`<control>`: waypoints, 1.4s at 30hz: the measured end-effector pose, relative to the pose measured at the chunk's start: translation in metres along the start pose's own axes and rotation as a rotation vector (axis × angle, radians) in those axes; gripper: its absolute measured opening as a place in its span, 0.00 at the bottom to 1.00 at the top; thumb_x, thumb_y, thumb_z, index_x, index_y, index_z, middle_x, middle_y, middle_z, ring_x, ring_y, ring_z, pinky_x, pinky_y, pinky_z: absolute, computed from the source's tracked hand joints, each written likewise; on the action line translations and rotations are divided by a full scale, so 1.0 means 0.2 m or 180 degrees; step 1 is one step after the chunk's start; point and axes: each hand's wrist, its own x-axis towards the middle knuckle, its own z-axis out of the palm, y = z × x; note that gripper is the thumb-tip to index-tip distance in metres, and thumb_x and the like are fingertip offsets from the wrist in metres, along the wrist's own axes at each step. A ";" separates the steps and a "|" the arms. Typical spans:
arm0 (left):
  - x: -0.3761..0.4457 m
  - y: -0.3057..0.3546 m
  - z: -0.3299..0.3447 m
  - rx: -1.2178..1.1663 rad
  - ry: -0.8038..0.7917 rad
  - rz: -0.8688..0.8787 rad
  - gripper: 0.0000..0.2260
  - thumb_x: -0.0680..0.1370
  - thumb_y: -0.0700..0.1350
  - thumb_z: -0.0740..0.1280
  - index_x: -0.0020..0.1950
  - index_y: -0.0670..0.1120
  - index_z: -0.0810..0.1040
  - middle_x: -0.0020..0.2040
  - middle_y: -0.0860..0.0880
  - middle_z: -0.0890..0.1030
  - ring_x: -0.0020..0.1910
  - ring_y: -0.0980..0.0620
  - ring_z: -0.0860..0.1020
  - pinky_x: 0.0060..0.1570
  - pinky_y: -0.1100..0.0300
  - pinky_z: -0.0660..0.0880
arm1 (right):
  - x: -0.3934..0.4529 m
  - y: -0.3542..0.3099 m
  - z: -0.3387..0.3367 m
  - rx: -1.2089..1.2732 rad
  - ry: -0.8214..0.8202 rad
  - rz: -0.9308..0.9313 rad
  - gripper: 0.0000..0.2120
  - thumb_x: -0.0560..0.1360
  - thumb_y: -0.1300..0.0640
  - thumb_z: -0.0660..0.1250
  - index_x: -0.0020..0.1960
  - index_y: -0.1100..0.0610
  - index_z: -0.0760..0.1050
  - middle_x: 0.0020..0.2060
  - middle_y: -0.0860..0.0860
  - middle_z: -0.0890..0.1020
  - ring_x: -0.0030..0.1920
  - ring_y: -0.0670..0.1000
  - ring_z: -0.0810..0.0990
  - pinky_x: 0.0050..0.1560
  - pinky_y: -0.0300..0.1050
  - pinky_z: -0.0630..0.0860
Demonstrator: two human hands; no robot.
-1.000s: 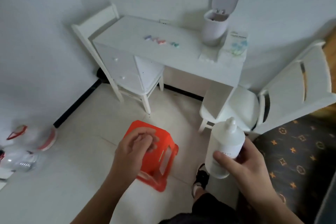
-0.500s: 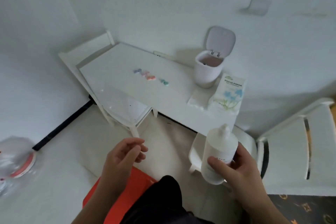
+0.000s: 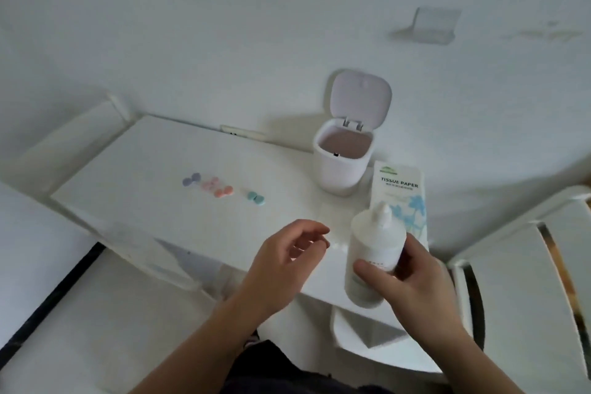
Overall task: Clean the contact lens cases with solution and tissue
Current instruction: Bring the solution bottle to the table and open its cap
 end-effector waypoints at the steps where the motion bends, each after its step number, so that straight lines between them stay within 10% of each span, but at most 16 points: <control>1: 0.08 -0.04 -0.08 0.0056 -0.0072 0.0036 0.10 0.74 0.56 0.66 0.55 0.63 0.80 0.50 0.57 0.85 0.51 0.54 0.83 0.52 0.63 0.78 | 0.08 0.00 0.07 0.0011 0.0040 0.0040 0.25 0.60 0.42 0.78 0.56 0.43 0.80 0.48 0.46 0.86 0.48 0.45 0.85 0.44 0.38 0.79; 10: 0.67 -0.31 -0.72 0.0768 -0.0966 0.0120 0.29 0.70 0.65 0.73 0.69 0.68 0.67 0.66 0.69 0.74 0.67 0.64 0.72 0.63 0.64 0.71 | 0.66 -0.13 0.76 0.0062 0.0229 0.0252 0.26 0.62 0.45 0.79 0.59 0.37 0.77 0.53 0.43 0.85 0.55 0.44 0.84 0.50 0.36 0.80; 17: 0.93 -0.33 -0.84 0.0465 -0.1012 0.0314 0.32 0.66 0.66 0.77 0.67 0.69 0.69 0.62 0.66 0.78 0.61 0.63 0.78 0.49 0.72 0.77 | 0.84 -0.19 1.02 0.0098 0.0367 0.0222 0.25 0.64 0.48 0.79 0.59 0.39 0.77 0.55 0.43 0.84 0.56 0.45 0.83 0.51 0.36 0.80; 24: 1.03 -0.44 -0.92 0.0995 -0.0902 0.0430 0.32 0.65 0.66 0.78 0.65 0.72 0.69 0.61 0.68 0.77 0.57 0.64 0.78 0.50 0.58 0.82 | 0.95 -0.18 0.97 -0.0227 0.0397 -0.0059 0.28 0.64 0.39 0.76 0.62 0.38 0.73 0.58 0.39 0.82 0.60 0.43 0.80 0.55 0.40 0.79; 30: 1.16 -0.66 -0.95 0.1591 -0.0742 0.0932 0.34 0.64 0.66 0.77 0.68 0.67 0.69 0.58 0.67 0.75 0.56 0.62 0.77 0.49 0.63 0.76 | 1.14 0.03 0.93 -0.0723 0.0754 -0.0806 0.09 0.73 0.41 0.68 0.48 0.45 0.77 0.42 0.43 0.83 0.44 0.47 0.82 0.42 0.33 0.76; 42: 1.22 -0.99 -0.96 0.2361 -0.0067 0.2300 0.34 0.65 0.67 0.73 0.68 0.56 0.73 0.55 0.61 0.73 0.54 0.58 0.74 0.53 0.61 0.72 | 1.15 0.38 0.99 -0.1653 0.0787 -0.0933 0.28 0.77 0.36 0.58 0.31 0.58 0.69 0.23 0.52 0.73 0.23 0.50 0.68 0.25 0.44 0.67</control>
